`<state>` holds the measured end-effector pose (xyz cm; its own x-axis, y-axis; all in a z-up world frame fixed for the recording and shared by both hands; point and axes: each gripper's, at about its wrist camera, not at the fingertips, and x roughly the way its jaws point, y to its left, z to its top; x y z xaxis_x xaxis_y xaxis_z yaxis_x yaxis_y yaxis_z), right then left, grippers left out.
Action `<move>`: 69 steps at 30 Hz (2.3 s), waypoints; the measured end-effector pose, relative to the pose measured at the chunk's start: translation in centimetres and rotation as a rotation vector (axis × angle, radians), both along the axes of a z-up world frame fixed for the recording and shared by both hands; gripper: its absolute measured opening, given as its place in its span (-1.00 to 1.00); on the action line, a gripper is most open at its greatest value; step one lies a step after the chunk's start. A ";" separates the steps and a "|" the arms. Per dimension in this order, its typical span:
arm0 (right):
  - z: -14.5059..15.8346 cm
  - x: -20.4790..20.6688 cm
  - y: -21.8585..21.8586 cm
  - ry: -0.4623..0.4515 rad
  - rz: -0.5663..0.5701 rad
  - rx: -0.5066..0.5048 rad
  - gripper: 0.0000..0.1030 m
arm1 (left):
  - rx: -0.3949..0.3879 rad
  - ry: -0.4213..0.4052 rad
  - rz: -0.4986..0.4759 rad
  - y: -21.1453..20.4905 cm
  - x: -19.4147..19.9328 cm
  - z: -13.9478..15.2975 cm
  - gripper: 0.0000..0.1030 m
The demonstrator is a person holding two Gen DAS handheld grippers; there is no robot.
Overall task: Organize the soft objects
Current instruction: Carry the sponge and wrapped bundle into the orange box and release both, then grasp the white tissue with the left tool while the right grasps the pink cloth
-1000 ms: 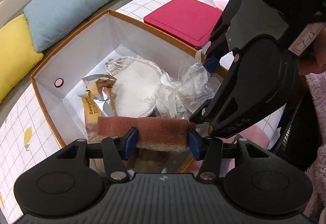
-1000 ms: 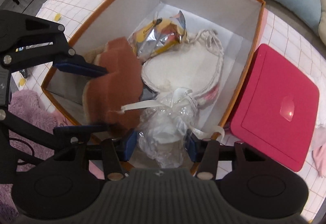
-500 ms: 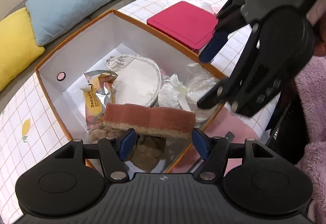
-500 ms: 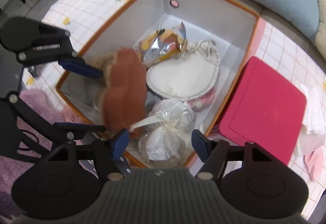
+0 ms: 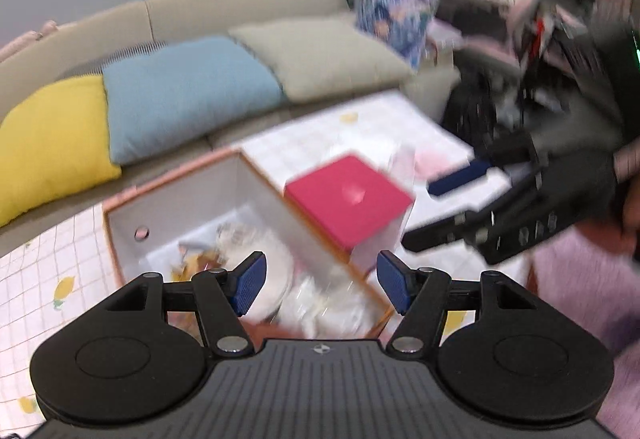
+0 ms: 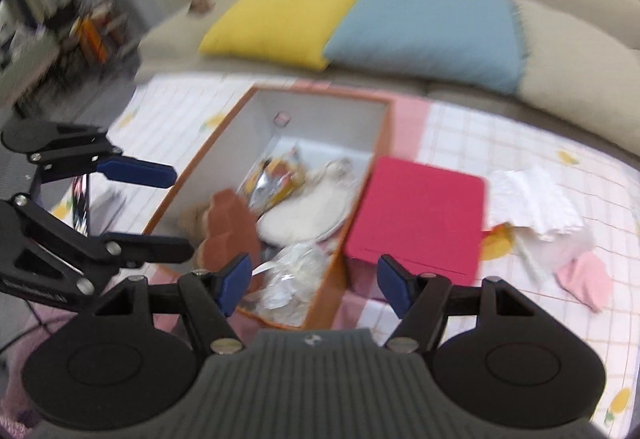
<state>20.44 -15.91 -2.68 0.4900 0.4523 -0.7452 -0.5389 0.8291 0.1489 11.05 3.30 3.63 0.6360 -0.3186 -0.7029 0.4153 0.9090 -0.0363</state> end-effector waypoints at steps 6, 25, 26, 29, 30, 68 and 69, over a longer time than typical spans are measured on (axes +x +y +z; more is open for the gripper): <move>-2.0 -2.5 -4.9 -0.099 -0.178 0.056 0.33 | -0.044 -0.042 -0.010 -4.3 1.3 -0.4 0.45; -12.9 7.6 -20.1 -0.185 -0.580 -0.032 0.34 | 0.331 0.083 -0.260 -20.3 16.8 -6.6 0.57; -13.4 8.3 -20.5 -0.182 -0.587 -0.044 0.34 | 0.371 0.080 -0.277 -21.2 17.4 -7.3 0.57; -15.7 10.3 -21.4 -0.162 -0.580 -0.074 0.34 | 0.472 0.099 -0.335 -23.9 19.5 -10.0 0.57; -16.3 10.7 -21.6 -0.156 -0.569 -0.076 0.34 | 0.499 0.110 -0.355 -24.6 20.1 -10.9 0.57; -19.6 13.0 -21.3 -0.233 -0.464 -0.110 -1.00 | 0.523 0.088 -0.301 -27.9 24.5 -13.7 -0.89; -19.3 12.7 -21.4 -0.228 -0.473 -0.100 -1.00 | 0.505 0.078 -0.297 -27.8 24.1 -12.9 -0.89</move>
